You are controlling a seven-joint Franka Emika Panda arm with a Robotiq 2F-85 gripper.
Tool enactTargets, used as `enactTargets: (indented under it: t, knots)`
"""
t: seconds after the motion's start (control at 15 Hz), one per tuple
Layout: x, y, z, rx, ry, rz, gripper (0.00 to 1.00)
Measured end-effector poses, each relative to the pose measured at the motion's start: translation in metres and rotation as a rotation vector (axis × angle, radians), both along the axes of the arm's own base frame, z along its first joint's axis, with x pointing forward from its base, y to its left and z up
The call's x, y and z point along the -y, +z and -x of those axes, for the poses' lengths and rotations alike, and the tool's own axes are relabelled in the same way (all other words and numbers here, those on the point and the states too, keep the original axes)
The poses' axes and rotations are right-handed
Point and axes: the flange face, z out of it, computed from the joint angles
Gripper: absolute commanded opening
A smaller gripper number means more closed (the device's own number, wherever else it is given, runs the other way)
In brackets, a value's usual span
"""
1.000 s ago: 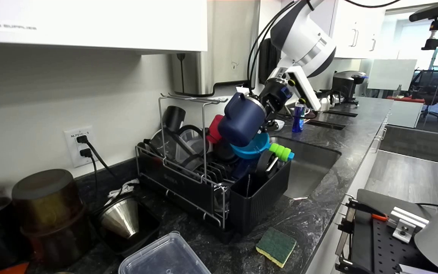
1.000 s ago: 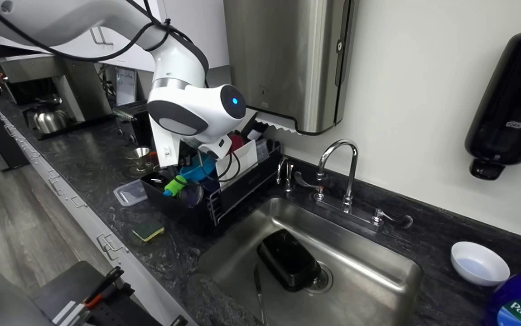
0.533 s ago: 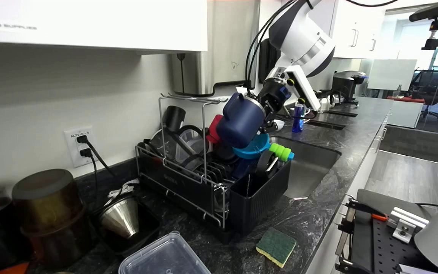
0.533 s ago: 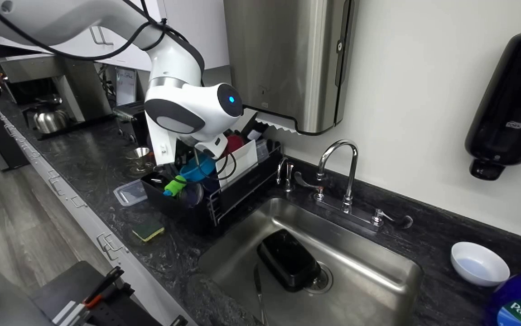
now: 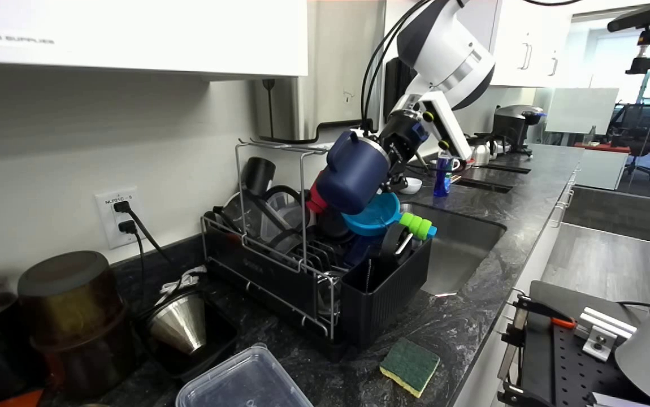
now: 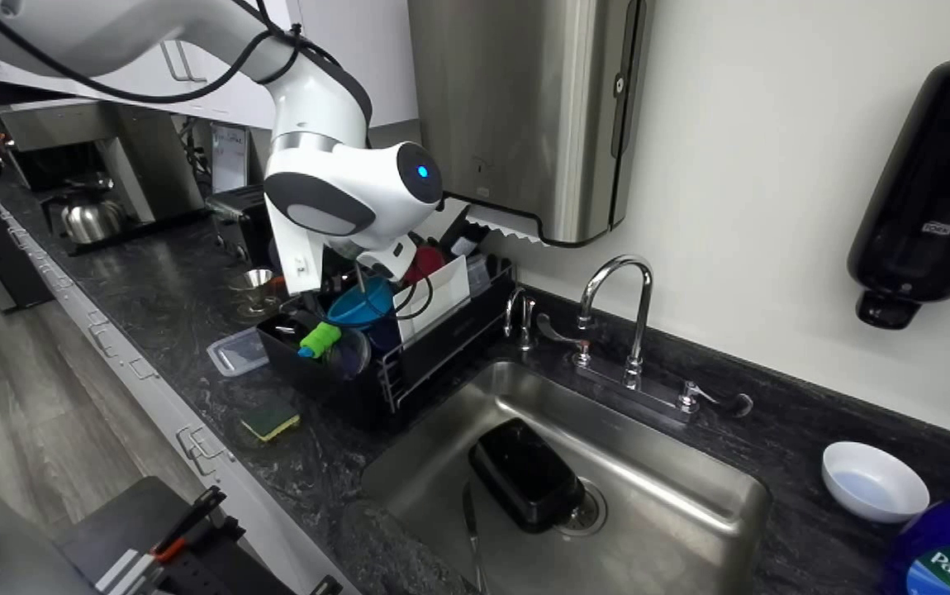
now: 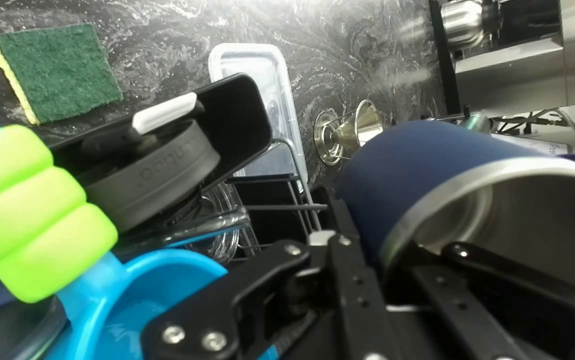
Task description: Hang the blue mug in the sink on the washing rack.
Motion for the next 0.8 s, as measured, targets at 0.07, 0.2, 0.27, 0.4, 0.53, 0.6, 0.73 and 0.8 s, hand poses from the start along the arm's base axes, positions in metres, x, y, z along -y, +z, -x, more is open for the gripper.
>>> enactTargets:
  t: [0.07,0.2,0.27,0.4,0.53,0.6,0.73,0.8]
  knots:
    - [0.0,-0.001,-0.002,-0.002,-0.001,0.001,0.02]
    - [0.001,-0.006,-0.005,-0.011,-0.001,0.004,0.02]
    - [0.001,-0.01,-0.007,-0.018,0.0,0.004,0.02]
    - [0.001,-0.015,-0.01,-0.028,0.002,0.005,0.02]
    - [-0.002,-0.016,-0.013,-0.029,0.007,0.006,0.02]
    - [-0.003,-0.016,-0.015,-0.029,0.01,0.007,0.02]
    - [-0.004,-0.015,-0.017,-0.025,0.013,0.008,0.02]
    - [-0.004,-0.014,-0.018,-0.022,0.015,0.008,0.02]
